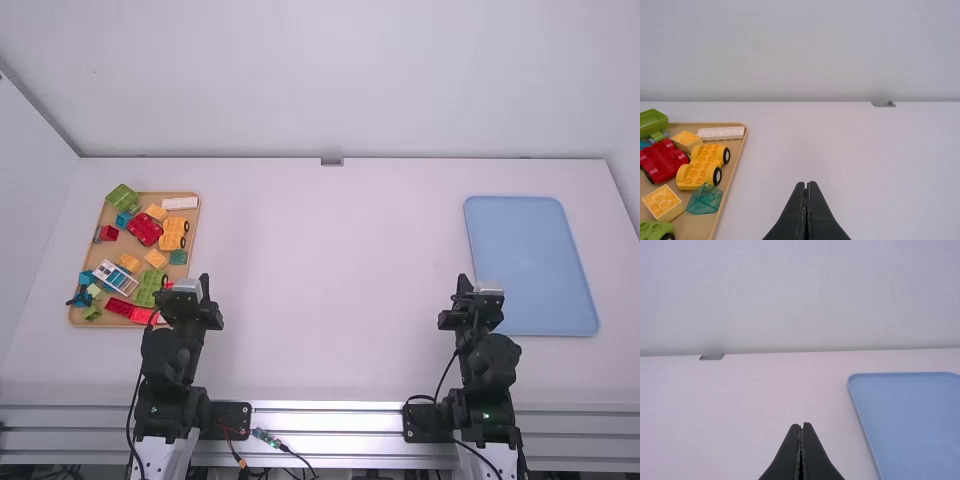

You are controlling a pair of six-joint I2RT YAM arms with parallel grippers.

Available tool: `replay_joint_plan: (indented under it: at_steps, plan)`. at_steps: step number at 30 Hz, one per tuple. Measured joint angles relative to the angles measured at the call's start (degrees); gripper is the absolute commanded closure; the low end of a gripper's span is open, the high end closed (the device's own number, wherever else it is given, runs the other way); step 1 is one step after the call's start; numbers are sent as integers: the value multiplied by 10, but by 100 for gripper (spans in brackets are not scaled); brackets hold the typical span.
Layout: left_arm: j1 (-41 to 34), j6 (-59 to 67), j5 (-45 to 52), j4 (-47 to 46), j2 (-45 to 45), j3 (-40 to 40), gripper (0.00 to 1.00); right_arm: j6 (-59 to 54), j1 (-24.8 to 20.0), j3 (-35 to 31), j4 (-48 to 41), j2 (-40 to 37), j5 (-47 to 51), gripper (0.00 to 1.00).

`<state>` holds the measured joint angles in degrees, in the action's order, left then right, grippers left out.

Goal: Assemble lego blocks to make yellow taxi

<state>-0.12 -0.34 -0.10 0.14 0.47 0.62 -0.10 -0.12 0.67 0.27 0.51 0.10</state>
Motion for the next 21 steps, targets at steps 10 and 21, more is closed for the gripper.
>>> replay_joint_plan:
  at_steps: [10, 21]
  plan:
    - [-23, -28, 21, -41, 37, 21, 91, -3, 33, 16, 32, 38, -30, 91]
    - [-23, -26, 31, -90, 85, 71, 82, -33, 67, 64, -3, 83, -57, 83]
